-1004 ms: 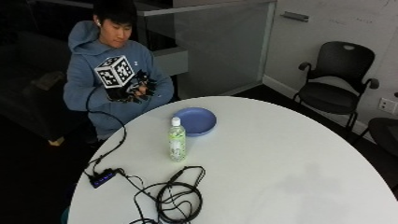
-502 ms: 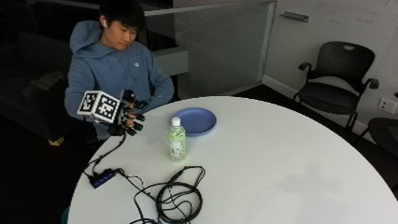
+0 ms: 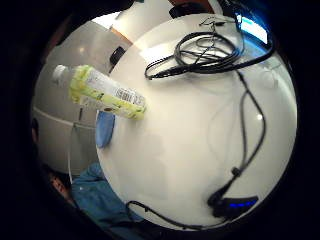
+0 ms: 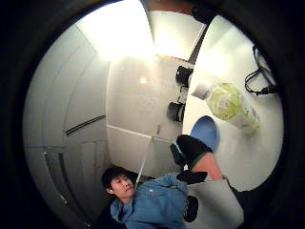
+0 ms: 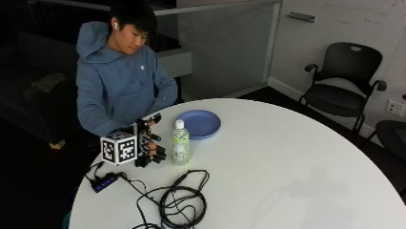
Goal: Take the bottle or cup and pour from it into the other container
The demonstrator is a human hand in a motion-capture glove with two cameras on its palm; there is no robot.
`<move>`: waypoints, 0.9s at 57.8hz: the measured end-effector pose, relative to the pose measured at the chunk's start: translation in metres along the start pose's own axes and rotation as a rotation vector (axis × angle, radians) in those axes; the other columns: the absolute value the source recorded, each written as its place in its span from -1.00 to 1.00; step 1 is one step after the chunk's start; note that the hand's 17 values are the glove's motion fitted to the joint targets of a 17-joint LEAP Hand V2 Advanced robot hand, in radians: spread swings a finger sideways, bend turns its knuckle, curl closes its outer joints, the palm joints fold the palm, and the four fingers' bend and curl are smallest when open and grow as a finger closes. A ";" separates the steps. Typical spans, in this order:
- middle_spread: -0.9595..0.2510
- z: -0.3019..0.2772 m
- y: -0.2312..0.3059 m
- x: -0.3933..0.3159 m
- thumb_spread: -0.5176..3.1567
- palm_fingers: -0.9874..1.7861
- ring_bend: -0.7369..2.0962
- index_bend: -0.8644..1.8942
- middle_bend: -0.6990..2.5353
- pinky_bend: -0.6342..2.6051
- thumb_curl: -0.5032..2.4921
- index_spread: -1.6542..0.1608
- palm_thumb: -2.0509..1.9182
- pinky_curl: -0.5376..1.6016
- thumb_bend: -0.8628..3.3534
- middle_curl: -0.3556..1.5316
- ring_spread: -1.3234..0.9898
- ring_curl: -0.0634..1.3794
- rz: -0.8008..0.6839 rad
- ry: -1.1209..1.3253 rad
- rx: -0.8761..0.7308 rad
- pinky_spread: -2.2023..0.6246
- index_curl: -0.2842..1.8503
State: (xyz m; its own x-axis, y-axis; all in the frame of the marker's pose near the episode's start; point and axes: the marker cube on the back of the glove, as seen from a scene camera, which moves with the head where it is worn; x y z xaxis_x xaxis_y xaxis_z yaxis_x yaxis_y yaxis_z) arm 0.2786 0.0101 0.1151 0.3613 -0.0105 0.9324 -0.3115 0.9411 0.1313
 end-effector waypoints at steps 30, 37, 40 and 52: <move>0.79 0.076 -0.032 0.026 -0.28 -0.33 -0.03 -0.29 -0.46 -0.13 -0.41 0.38 0.38 -0.23 -0.61 -0.29 0.33 -0.51 0.006 -0.234 -0.075 0.75 -0.60; 0.83 0.085 -0.040 0.024 -0.28 -0.27 0.00 -0.29 -0.43 -0.14 -0.41 0.39 0.41 -0.24 -0.60 -0.28 0.33 -0.50 -0.009 -0.243 -0.037 0.75 -0.60; 0.83 0.090 -0.042 0.024 -0.29 -0.16 0.02 -0.31 -0.39 -0.14 -0.41 0.41 0.43 -0.25 -0.60 -0.26 0.31 -0.50 -0.020 -0.245 -0.011 0.75 -0.61; 0.66 0.111 -0.046 0.024 -0.33 0.33 -0.04 -0.22 -0.25 -0.23 -0.36 0.61 0.53 -0.28 -0.58 -0.19 0.14 -0.52 -0.045 -0.227 0.114 0.64 -0.53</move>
State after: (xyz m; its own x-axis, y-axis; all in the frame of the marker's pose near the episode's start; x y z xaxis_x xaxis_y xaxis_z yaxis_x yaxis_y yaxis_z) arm 0.2037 -0.0706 0.1685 0.1740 -0.1392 0.9749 -0.4013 0.8940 0.1993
